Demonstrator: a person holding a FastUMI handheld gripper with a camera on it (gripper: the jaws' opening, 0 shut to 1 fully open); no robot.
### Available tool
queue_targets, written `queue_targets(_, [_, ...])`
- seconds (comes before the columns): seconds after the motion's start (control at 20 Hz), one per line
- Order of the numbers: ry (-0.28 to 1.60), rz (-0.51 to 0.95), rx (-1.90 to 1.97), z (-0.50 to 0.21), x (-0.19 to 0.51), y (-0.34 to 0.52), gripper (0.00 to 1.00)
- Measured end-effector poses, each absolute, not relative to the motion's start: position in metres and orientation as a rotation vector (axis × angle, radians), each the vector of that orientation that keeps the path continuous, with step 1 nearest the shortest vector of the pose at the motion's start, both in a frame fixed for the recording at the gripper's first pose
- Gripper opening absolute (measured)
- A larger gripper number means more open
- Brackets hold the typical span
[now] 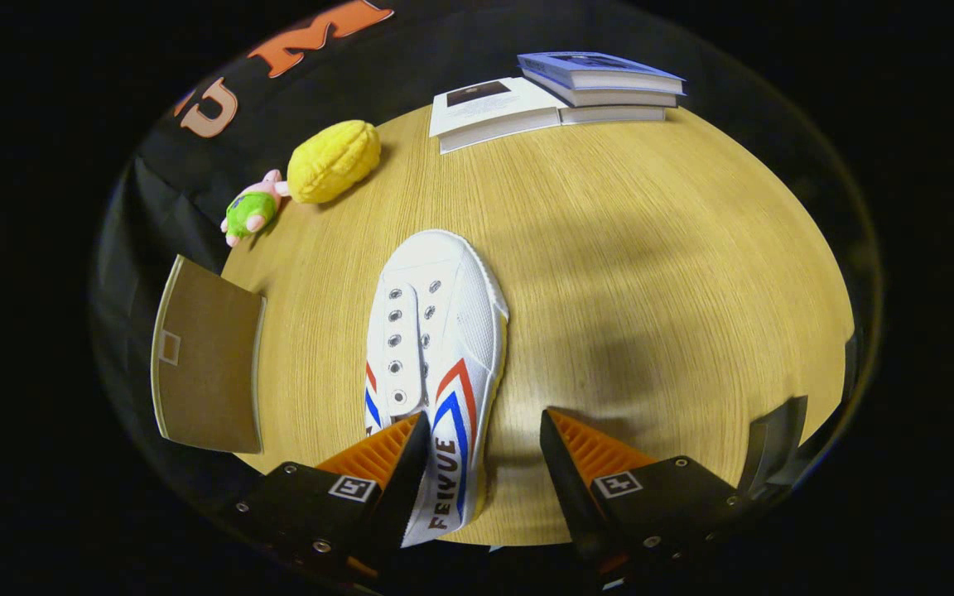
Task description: Open the storage box then place both shoes into the box .Put the left shoe in first, then the right shoe, with the right side of both shoes facing outward in a uniform manner.
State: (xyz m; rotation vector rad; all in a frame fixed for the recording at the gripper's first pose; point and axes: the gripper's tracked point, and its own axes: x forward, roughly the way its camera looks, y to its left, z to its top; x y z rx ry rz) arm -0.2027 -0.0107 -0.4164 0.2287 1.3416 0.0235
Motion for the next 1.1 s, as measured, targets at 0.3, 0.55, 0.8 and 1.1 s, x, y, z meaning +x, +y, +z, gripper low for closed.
queue_targets(0.3, [1.35,-0.011,0.254,-0.411,-0.2,-0.002,0.38])
queue_targets(0.55, [1.334,-0.001,0.334,-0.405,-0.197,-0.001,0.19])
queue_targets(0.8, [1.295,0.09,0.419,-0.369,-0.181,0.049,0.17])
queue_targets(1.1, [1.233,0.216,0.403,-0.319,-0.146,0.107,0.17])
